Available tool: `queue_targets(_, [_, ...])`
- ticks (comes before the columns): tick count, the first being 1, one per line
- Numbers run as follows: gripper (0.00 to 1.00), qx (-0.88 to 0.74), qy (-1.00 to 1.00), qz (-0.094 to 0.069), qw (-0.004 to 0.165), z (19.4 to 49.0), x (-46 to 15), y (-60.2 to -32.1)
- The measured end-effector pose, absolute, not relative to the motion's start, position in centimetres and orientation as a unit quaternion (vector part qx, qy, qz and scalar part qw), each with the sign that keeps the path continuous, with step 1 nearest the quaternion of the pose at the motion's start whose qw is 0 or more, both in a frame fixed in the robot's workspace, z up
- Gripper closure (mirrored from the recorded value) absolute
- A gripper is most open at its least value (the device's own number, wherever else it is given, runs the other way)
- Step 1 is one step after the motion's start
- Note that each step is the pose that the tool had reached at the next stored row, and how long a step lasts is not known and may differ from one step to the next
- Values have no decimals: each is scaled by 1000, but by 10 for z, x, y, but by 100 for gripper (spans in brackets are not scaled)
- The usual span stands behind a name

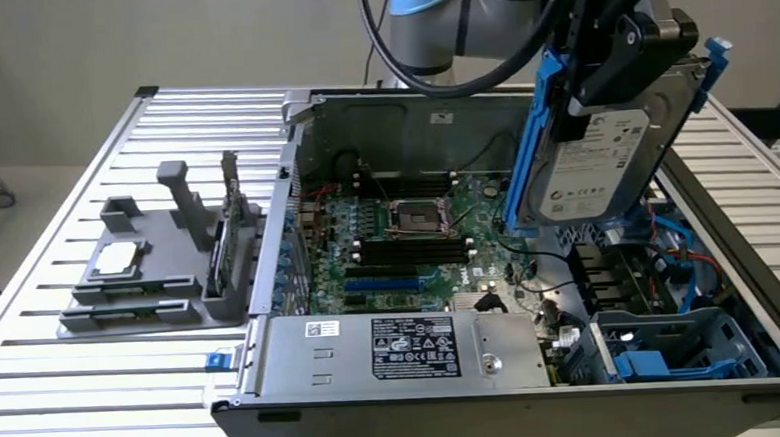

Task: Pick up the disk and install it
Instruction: 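Pick up the disk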

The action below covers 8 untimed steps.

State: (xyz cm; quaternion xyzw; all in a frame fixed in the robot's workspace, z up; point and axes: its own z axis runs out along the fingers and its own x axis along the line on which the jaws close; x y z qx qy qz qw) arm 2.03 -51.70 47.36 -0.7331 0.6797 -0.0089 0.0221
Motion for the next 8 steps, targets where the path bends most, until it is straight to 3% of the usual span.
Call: queue_targets(8, [67, -733, 680, -8, 24, 472, 33, -532])
